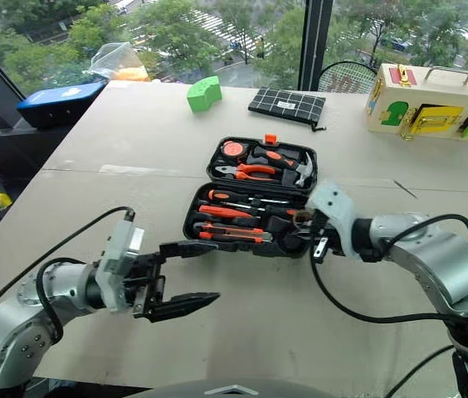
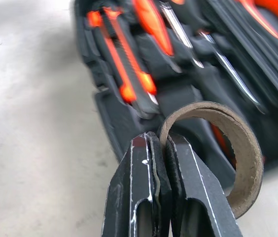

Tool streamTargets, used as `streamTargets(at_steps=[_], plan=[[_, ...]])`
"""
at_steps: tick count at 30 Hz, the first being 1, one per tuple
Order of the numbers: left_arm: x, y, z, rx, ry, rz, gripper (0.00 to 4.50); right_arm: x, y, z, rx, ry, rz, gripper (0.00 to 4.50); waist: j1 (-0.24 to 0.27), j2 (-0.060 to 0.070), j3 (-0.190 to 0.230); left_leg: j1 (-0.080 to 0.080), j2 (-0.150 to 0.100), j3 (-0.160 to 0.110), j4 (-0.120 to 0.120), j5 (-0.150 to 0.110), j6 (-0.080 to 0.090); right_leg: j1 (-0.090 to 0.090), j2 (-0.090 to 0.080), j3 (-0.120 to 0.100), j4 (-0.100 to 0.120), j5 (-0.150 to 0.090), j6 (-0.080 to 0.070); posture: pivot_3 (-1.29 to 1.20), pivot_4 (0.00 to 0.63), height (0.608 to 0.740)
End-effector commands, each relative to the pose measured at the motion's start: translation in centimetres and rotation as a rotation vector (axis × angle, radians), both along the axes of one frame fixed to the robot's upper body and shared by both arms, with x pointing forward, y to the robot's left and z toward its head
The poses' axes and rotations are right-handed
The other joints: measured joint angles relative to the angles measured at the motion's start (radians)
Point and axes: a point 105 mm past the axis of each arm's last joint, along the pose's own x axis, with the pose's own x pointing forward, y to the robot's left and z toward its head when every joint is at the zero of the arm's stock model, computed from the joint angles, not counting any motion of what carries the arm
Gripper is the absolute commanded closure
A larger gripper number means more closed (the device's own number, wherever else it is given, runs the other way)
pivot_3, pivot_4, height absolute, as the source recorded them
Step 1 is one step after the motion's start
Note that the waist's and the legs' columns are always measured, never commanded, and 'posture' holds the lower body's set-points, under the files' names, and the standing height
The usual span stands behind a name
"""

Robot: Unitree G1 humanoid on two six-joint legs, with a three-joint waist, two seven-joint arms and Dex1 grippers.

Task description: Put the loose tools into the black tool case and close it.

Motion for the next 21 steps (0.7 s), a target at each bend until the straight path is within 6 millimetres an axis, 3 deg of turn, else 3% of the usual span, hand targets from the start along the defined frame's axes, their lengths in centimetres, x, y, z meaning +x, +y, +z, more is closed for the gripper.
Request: streamTargets(at_steps=[1,6,14,21], plan=[[0.9,0.7,0.3,-0.005,-0.026,0.004,0.00,0.9,-0.4,-1.3,-0.098,0.001,-0.004,4.47,0.000,0.000,0.001,0.000,0.000,0.001,0.000,0.000,0.000,0.000,-0.001,0.001,-0.001,0.000,0.000,0.00,0.150,0.740],[1.4,1.0,0.1,-0.020,-0.024,0.047,0.00,1.6,-0.7,-2.4,-0.151,0.022,0.017,4.47,-0.005,-0.003,0.000,-0.002,-0.001,0.002,0.000,0.000,0.000,-0.001,-0.005,0.001,-0.002,0.000,0.000,0.00,0.150,0.740],[0.7,1.7,-1.2,-0.022,-0.008,0.083,0.00,1.2,0.6,-2.5,-0.124,0.050,0.071,4.47,-0.016,-0.004,0.000,0.000,0.000,0.001,0.000,0.000,0.000,0.000,-0.005,0.001,-0.001,0.000,0.000,0.00,0.150,0.740],[1.1,1.9,-1.7,-0.028,-0.017,0.096,0.00,1.0,0.4,-3.1,-0.147,0.061,0.081,4.47,-0.018,-0.004,0.000,0.000,0.000,0.001,-0.001,0.000,0.000,0.000,-0.010,0.001,-0.001,0.000,0.000,0.00,0.150,0.740]])
